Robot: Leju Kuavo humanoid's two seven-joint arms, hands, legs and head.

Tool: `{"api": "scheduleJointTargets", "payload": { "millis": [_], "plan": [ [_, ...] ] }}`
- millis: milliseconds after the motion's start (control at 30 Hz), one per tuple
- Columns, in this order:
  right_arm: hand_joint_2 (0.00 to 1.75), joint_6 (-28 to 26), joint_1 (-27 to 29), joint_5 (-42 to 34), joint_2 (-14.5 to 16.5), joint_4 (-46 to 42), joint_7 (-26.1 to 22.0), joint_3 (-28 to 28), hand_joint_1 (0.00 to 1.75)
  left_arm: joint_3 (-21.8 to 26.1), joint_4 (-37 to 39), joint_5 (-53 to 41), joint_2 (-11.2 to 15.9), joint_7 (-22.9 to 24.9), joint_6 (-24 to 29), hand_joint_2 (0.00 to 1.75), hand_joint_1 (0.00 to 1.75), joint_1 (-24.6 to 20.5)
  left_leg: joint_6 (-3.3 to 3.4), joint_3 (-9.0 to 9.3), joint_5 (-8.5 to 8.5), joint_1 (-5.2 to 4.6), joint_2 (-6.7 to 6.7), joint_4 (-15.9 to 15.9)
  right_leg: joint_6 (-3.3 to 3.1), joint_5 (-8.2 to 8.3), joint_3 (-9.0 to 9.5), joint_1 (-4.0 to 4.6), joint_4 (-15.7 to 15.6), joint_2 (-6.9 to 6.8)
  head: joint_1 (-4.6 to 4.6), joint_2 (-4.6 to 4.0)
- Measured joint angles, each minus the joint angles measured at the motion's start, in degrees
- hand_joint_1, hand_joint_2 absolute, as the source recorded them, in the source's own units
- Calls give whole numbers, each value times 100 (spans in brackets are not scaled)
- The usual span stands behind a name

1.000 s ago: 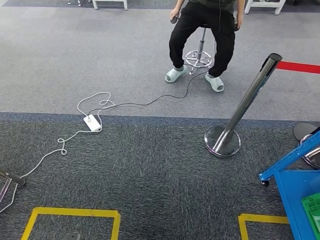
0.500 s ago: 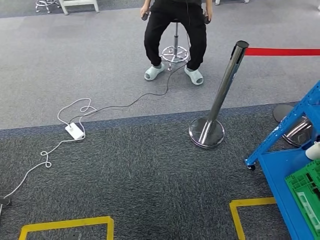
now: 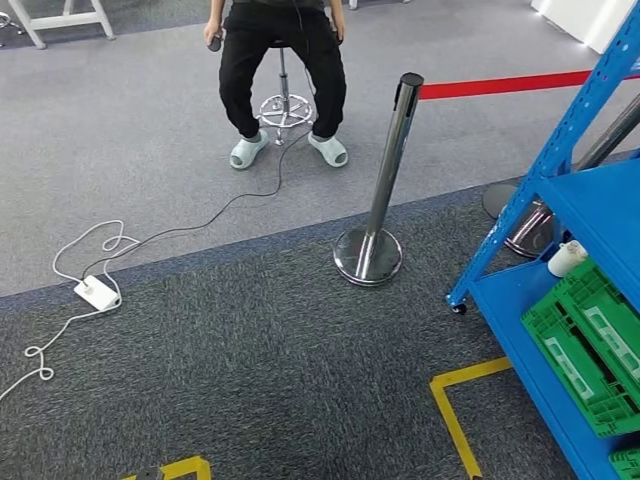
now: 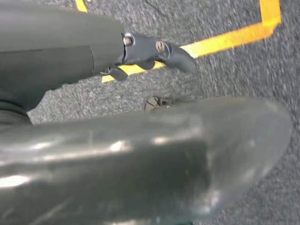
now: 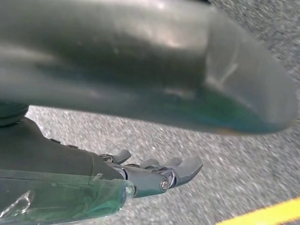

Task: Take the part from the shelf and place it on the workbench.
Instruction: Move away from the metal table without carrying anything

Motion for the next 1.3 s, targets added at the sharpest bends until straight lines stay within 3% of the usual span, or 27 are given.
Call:
{"api": "scheduleJointTargets", "payload": {
  "millis": [33, 100, 167, 200, 233, 267, 333, 400, 467, 533, 600, 667, 700, 733, 800, 867, 933, 967, 1000, 1067, 1133, 1200, 1233, 1267, 1300],
  "plan": [
    [0, 4, 8, -1, -3, 0, 27, -2, 0, -2, 0, -32, 6, 9, 1, 0, 0, 1, 42, 6, 17, -1, 60, -17, 21, -82, -61, 5, 116, -146, 17, 0],
    [0, -18, -9, -4, 0, -1, 118, -43, 0, -28, 0, -136, 21, -47, -10, 0, 0, 31, 95, 12, 22, -17, 199, -33, 50, -442, -335, 17, 723, -491, 44, 0],
    [0, -66, -18, -6, 6, -1, 128, -108, 0, -84, 0, -217, 42, -164, -32, 0, 0, 77, 112, 12, 14, -38, 352, -31, 74, -779, -668, 13, 1465, -605, 48, 0],
    [0, -85, -9, -7, 7, -1, 92, -133, 0, -106, 0, -235, 52, -204, -40, 0, 0, 89, 112, 14, 10, -42, 421, -31, 79, -811, -727, 13, 1623, -617, 49, 0],
    [0, -97, 3, -6, 6, 0, 58, -149, 0, -117, 0, -238, 60, -212, -45, 0, 0, 92, 106, 19, 5, -44, 483, -30, 79, -735, -668, 14, 1548, -627, 49, 0],
    [0, -101, 13, -6, 6, 0, 38, -163, 0, -118, 0, -237, 63, -199, -48, 0, 0, 90, 95, 31, -3, -44, 544, -30, 73, -569, -479, 14, 1227, -668, 49, 0],
    [0, -86, 7, -4, 7, -1, 32, -180, 0, -118, 0, -230, 66, -157, -51, 0, 0, 87, 51, 68, -34, -60, 651, -24, 38, -261, -3, 25, 408, -876, 46, 0],
    [0, -63, -17, -3, 8, -2, 37, -190, 0, -118, 0, -221, 69, -126, -52, 0, 0, 81, -10, 103, -62, -83, 738, -20, -37, -159, 214, 49, 18, -985, 37, 0],
    [0, -52, -24, -1, 9, -2, 39, -193, 0, -120, 0, -215, 72, -106, -52, 0, 0, 63, -72, 126, -69, -82, 823, -34, -120, -148, 190, 68, 1, -881, 35, 0],
    [0, -46, -21, -1, 8, -2, 39, -193, 0, -125, 0, -216, 73, -97, -56, 0, 0, 47, -142, 103, -173, -61, 728, 66, -190, -117, 191, 50, -32, -768, 25, 0],
    [0, -46, -35, -3, 6, 0, 48, -197, 0, -129, 0, -219, 75, -69, -63, 0, 0, 48, -193, -125, -494, -45, 476, 590, -243, -85, 196, 21, -56, -650, 5, 0],
    [0, -57, -42, -5, 4, 1, 85, -202, 0, -129, 0, -224, 78, -26, -69, 0, 0, 64, -212, -505, -818, -41, 345, 1347, -262, -75, 181, 16, -56, -517, -3, 0],
    [0, -66, -36, -5, 4, 1, 112, -205, 0, -129, 0, -230, 79, -19, -71, 0, 0, 73, -214, -629, -846, -40, 329, 1563, -263, -73, 179, 16, -55, -441, -5, 0],
    [0, -74, -28, -6, 5, 1, 137, -208, 0, -130, 0, -243, 81, -35, -73, 0, 0, 79, -212, -660, -759, -38, 319, 1576, -259, -71, 180, 14, -55, -363, -3, 0],
    [0, -77, -20, -6, 9, 0, 156, -216, 0, -139, 0, -277, 92, -111, -86, 0, 0, 84, -205, -428, -342, -20, 221, 1012, -237, -60, 186, 0, -53, -208, -5, 0],
    [0, -61, -31, -7, 12, 0, 149, -225, 0, -149, 1, -308, 103, -180, -101, 0, 0, 85, -193, -109, -40, 13, -13, 289, -183, -52, 164, 6, -33, -66, -7, 0],
    [0, -40, -21, -7, 11, 0, 150, -229, 0, -152, 1, -326, 108, -214, -106, 0, 0, 82, -142, 7, 0, 17, -117, -1, -108, -33, 120, 6, -35, 50, -13, 0],
    [0, -30, -1, -7, 11, 0, 154, -231, 0, -154, 1, -330, 110, -227, -108, 0, 0, 78, -97, 11, 1, 15, -73, -20, -68, -17, 96, -7, -54, 102, -16, 0],
    [0, -20, 26, -7, 11, 0, 160, -234, 0, -156, 0, -333, 115, -238, -110, 0, 0, 73, -52, 12, 17, 12, -17, -35, -35, -13, 79, -16, -57, 83, -17, 0],
    [0, -3, 48, -7, 14, -1, 157, -238, 0, -158, 0, -318, 125, -253, -113, 0, 0, 71, 37, 17, 45, 15, 103, -65, 7, -178, -48, -8, 183, -186, 15, 0],
    [0, 10, 25, -4, 18, -2, 101, -237, 0, -156, 0, -282, 131, -248, -109, 0, 0, 88, 84, 17, 41, -5, 242, -71, 27, -569, -365, 2, 886, -516, 49, 0],
    [0, 31, 10, -2, 19, -2, 6, -235, 0, -154, 0, -243, 131, -213, -103, 0, 0, 102, 94, 20, 31, -25, 394, -69, 47, -830, -658, 0, 1546, -606, 53, 0],
    [0, 43, 14, -1, 18, -2, -38, -235, 0, -153, 0, -227, 130, -192, -98, 0, 0, 100, 92, 26, 25, -28, 461, -67, 52, -804, -666, 0, 1597, -620, 55, 0],
    [0, 56, 20, 1, 15, -1, -74, -235, 0, -151, 0, -209, 127, -172, -93, 0, 0, 95, 84, 38, 16, -27, 523, -66, 52, -675, -549, 0, 1406, -643, 55, 0],
    [0, 66, 23, 1, 13, -1, -101, -234, 0, -150, 0, -194, 124, -158, -88, 0, 0, 90, 71, 57, 3, -26, 580, -65, 49, -488, -332, 0, 1025, -704, 56, 0]
  ]
}}
